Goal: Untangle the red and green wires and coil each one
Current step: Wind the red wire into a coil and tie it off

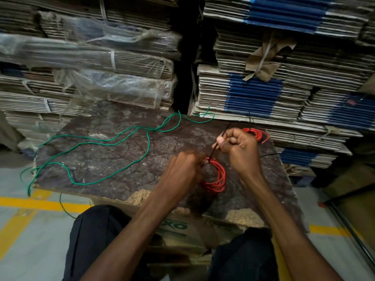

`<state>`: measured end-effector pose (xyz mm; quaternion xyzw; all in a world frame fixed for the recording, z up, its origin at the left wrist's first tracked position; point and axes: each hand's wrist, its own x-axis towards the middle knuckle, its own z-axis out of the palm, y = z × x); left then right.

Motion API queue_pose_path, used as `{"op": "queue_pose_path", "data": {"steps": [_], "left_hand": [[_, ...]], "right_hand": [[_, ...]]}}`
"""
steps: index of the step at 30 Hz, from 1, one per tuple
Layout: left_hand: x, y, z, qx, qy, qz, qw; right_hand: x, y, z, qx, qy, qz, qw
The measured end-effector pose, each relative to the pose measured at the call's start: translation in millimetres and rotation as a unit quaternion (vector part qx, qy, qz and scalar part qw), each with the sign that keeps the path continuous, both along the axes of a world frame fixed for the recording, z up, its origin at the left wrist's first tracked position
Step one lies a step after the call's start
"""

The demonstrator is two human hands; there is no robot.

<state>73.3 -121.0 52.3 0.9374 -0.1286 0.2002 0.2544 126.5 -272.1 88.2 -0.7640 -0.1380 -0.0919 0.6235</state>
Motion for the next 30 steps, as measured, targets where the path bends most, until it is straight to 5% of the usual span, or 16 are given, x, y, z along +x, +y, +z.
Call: {"op": "queue_pose_path", "data": {"steps": [5, 15, 20, 27, 30], "left_hand": [[3.1, 1.4, -7.5, 0.002, 0.009, 0.03, 1.0], [9.5, -7.8, -5.7, 0.002, 0.067, 0.112, 0.991], [26.5, 0.3, 1.3, -0.072, 0.095, 0.089, 0.989], [48.6, 10.4, -17.0, -0.147, 0.137, 0.077, 0.977], [65.6, 4.1, -21.8, -0.209, 0.174, 0.076, 0.959]], "right_hand": [[0.8, 5.2, -1.7, -0.063, -0.018, 0.028, 0.997], [-20.7, 27.8, -22.8, 0.019, -0.017, -0.029, 0.999], [-6.4, 16.8, -17.3, 0.067, 0.014, 0.029, 0.997], [8.1, -23.6, -24.8, -0.073, 0.07, 0.037, 0.994], [7.2, -36.0, -26.0, -0.043, 0.14, 0.089, 0.985]]}}
